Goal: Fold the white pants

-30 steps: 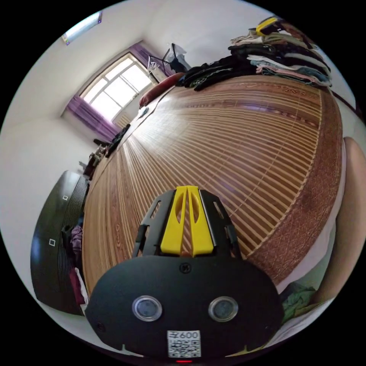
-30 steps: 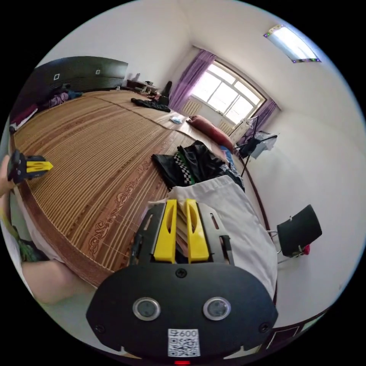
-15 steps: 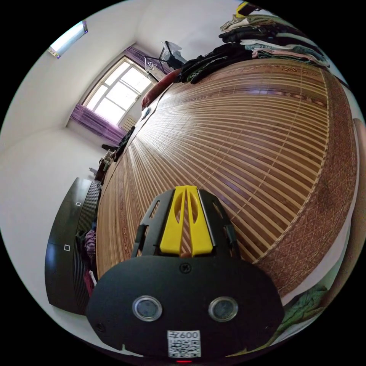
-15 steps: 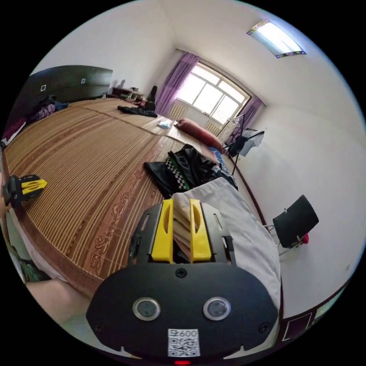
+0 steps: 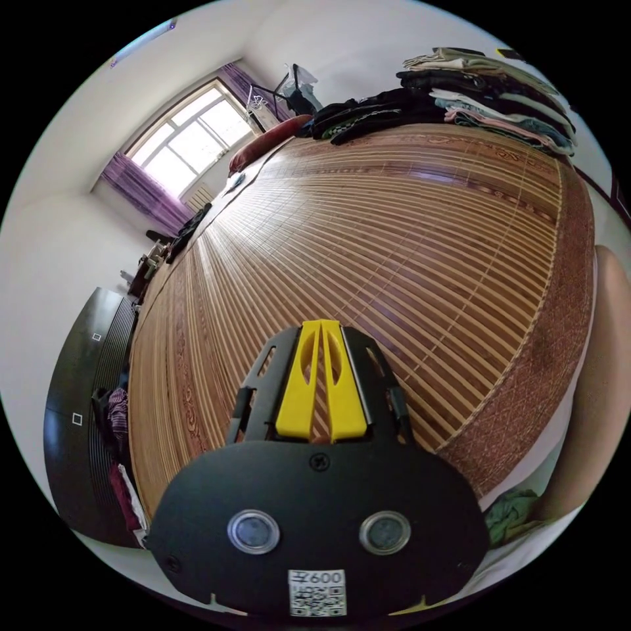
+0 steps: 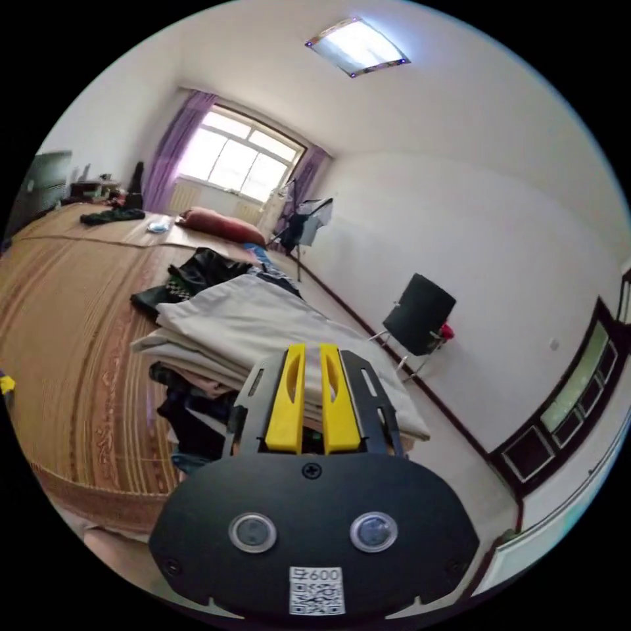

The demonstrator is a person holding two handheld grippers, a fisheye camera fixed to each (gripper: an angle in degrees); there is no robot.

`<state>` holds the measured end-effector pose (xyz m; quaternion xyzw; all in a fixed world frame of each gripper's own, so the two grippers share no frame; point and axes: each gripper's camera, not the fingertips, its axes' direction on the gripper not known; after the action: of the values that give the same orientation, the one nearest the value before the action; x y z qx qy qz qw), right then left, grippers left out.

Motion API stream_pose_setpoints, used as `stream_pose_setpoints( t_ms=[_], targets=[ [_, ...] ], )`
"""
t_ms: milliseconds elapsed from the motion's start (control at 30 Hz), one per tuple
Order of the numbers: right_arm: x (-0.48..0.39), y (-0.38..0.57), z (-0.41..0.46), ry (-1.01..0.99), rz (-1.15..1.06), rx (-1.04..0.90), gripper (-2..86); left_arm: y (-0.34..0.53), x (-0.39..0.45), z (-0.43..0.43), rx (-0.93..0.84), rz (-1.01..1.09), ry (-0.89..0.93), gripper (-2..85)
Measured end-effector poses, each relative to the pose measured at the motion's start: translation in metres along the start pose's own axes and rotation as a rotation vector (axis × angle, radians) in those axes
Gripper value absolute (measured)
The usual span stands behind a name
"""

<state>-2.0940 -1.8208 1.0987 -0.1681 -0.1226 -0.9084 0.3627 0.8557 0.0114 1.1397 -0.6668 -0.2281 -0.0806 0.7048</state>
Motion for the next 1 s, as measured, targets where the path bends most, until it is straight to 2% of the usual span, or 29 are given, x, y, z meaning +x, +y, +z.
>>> stream_pose_setpoints(
  t_ms=[100,233,333,433,500,567,600,667,800,1000],
  targets=[
    [0.014,0.008,0.001,-0.064,0.124,-0.013,0.8,-0.010,-0.003,-0.024,-0.005,-0.022,0.014,0.7],
    [0.000,0.022,0.023,-0.041,0.074,-0.092,2.2,-0.015,-0.010,-0.062,0.028,-0.099,0.012,0.9],
    [0.004,0.036,0.015,-0.091,0.177,0.004,2.3,-0.002,-0.019,-0.111,0.187,-0.230,-0.058,0.9],
    [0.009,0.045,0.006,-0.153,0.233,0.077,1.3,0.006,-0.019,-0.145,0.286,-0.257,-0.018,0.9],
    [0.006,0.047,-0.012,-0.117,0.200,0.170,0.4,0.005,-0.021,-0.158,0.310,-0.235,0.059,0.9],
    [0.005,0.053,-0.037,-0.014,0.293,0.327,-0.5,0.001,-0.022,-0.168,0.298,-0.255,0.109,0.9],
    [0.006,0.052,-0.040,-0.018,0.304,0.334,-0.5,-0.001,-0.022,-0.171,0.293,-0.265,0.112,0.9],
    [0.008,0.041,-0.030,-0.057,0.338,0.228,-0.7,-0.008,-0.014,-0.183,0.279,-0.265,0.105,1.0],
    [-0.019,0.025,-0.002,-0.034,0.156,0.056,-0.8,-0.021,0.020,-0.204,0.271,-0.206,0.007,0.9],
    [-0.068,-0.003,-0.030,0.050,-0.004,0.180,-0.8,-0.034,0.041,-0.232,0.261,-0.216,0.016,0.9]
  ],
)
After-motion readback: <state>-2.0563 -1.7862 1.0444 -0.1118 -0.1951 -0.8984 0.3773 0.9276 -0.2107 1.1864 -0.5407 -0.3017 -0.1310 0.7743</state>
